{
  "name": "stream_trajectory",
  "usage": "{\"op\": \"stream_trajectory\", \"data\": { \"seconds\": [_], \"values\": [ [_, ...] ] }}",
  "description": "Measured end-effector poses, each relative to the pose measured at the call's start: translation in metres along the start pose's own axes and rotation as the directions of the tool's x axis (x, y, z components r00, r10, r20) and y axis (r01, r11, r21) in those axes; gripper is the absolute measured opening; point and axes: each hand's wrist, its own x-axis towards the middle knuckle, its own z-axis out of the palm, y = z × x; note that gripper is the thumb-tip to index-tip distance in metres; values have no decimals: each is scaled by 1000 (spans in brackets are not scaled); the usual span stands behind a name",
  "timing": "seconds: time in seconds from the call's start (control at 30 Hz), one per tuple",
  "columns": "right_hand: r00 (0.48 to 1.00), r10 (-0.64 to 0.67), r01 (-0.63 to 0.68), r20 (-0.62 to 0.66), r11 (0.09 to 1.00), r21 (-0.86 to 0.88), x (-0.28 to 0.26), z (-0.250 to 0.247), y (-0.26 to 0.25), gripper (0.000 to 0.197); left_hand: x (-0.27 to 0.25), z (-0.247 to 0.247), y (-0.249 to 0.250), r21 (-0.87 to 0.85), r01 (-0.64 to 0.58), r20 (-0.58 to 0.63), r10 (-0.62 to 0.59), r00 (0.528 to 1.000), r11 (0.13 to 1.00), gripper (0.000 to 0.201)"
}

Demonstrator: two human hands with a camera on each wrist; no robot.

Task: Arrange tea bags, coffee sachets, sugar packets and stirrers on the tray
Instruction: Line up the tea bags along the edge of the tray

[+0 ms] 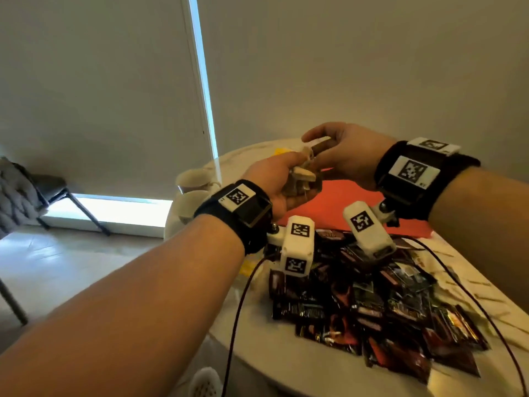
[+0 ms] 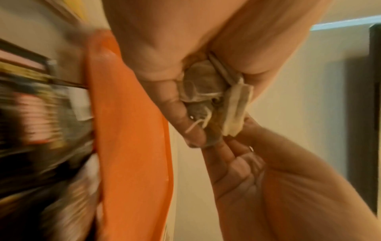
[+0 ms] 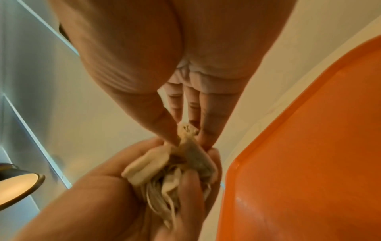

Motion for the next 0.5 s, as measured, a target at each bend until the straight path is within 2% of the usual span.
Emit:
{"op": "stream_trajectory", "data": {
  "seconds": [0.1,0.17,0.2,0.27,0.33,0.37,0.43,0.5],
  "values": [
    [993,61,-47,-100,990,132,41,-14,15,35,55,8,6,-2,-3,-71,3,998,1000,16],
    [967,181,-140,-177,965,223,64,-29,24,23,83,14,15,-22,0,-117,-3,993,1000,13],
    [953,241,-207,-185,960,186,70,-35,26,23,91,18,19,-42,-1,-131,-4,991,999,12],
    [939,321,-332,-121,938,-94,68,-42,33,36,95,22,26,-60,4,-124,-11,992,998,12],
    [920,390,-363,-42,805,-470,61,-43,37,52,88,25,29,-66,13,-87,-18,996,998,14],
    [899,435,-386,-44,744,-546,55,-42,42,50,84,24,27,-66,15,-69,-20,997,998,15],
    [875,485,-333,-2,599,-728,38,-34,46,46,76,21,21,-70,14,-53,-18,998,997,18],
    [862,507,-304,15,539,-785,30,-30,52,46,69,15,14,-88,13,-49,-17,999,996,23]
  ]
}}
